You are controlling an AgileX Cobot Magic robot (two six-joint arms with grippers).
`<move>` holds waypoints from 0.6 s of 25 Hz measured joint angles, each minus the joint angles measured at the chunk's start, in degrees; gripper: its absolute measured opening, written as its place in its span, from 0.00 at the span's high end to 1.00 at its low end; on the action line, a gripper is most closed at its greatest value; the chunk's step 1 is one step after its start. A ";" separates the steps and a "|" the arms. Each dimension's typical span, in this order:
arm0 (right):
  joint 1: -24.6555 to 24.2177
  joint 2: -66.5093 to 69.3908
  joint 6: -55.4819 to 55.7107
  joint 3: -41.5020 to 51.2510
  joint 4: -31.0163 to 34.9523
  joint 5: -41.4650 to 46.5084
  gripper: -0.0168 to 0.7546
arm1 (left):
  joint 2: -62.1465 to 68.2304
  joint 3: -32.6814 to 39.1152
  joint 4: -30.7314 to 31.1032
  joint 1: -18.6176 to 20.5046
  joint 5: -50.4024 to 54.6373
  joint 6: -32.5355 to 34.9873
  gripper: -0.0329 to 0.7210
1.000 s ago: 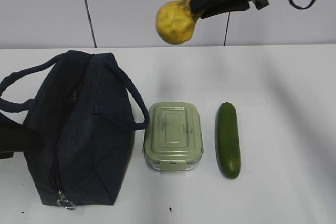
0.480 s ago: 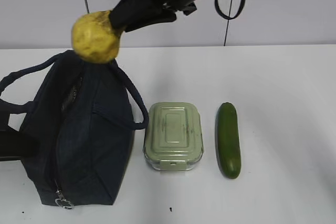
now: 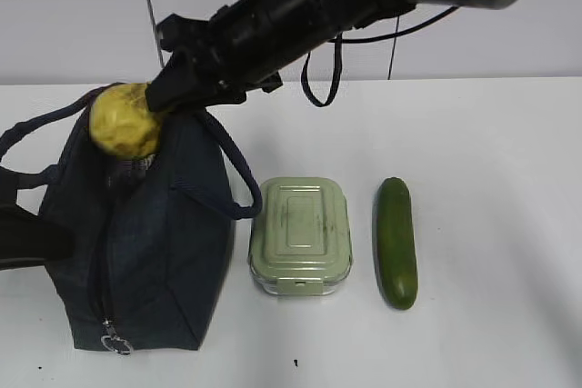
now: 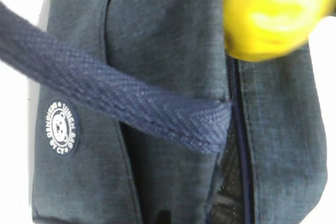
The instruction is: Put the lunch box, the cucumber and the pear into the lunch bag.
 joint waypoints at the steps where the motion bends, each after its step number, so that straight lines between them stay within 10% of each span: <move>1: 0.00 0.74 -0.53 0.00 0.00 -0.98 0.73 | 0.00 0.00 0.00 0.00 0.06 0.04 0.97; 8: 0.00 2.35 -3.05 -0.08 -0.31 -8.45 0.71 | 0.00 0.00 -0.05 0.00 0.43 0.67 0.97; 15: 0.00 2.35 -3.42 -0.25 -2.38 -10.13 0.46 | 0.00 0.00 -0.09 0.00 0.63 1.09 0.97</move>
